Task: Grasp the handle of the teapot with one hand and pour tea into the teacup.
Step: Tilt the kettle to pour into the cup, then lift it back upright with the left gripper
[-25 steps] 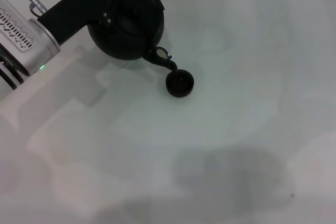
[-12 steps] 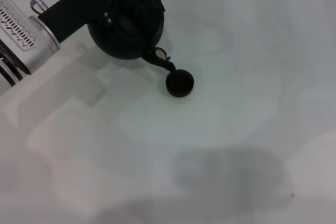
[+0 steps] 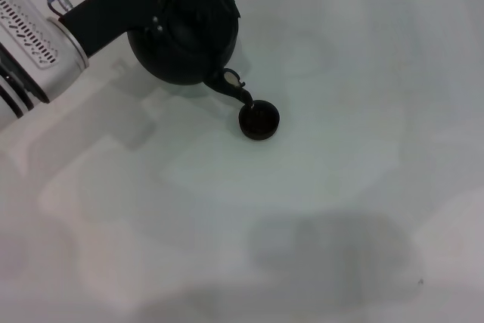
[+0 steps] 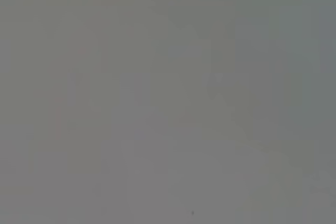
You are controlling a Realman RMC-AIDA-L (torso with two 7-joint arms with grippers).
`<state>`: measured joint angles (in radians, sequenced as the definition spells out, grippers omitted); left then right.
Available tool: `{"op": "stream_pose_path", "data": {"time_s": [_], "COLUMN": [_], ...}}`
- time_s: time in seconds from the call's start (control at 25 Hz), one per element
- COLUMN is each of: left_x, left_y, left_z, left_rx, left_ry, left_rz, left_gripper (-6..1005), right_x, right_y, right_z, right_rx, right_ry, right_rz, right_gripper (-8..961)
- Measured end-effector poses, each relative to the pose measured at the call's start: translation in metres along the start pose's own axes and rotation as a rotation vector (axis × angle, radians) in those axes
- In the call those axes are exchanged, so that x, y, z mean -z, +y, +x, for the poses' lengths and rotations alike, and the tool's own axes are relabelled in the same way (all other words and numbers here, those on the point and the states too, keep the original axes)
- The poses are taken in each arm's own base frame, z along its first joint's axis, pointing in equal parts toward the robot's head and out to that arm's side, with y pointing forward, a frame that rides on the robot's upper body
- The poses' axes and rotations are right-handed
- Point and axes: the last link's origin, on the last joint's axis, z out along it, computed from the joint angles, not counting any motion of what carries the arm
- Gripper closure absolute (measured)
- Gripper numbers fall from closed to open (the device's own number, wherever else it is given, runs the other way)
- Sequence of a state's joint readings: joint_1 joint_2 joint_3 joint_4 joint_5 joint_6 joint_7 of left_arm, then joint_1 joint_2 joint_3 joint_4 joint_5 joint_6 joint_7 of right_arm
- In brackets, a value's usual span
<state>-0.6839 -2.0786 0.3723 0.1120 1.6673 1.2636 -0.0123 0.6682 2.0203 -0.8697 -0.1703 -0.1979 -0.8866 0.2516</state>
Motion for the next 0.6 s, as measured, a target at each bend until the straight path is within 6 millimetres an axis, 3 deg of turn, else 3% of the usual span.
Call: {"op": "stream_pose_path", "data": {"time_s": [0.6], "left_x": [-0.0047], "left_y": [-0.0002], "left_z": [-0.0004], "left_rx": [-0.014], "left_ry": [-0.012], "left_rz": [-0.020], "left_gripper": [897], "right_x": [-0.0021], "right_y": [0.0025], "right_z": [-0.0017], "right_rx": [-0.001], "right_ry": [-0.004], "right_rz": [-0.005], "right_gripper": [128]}}
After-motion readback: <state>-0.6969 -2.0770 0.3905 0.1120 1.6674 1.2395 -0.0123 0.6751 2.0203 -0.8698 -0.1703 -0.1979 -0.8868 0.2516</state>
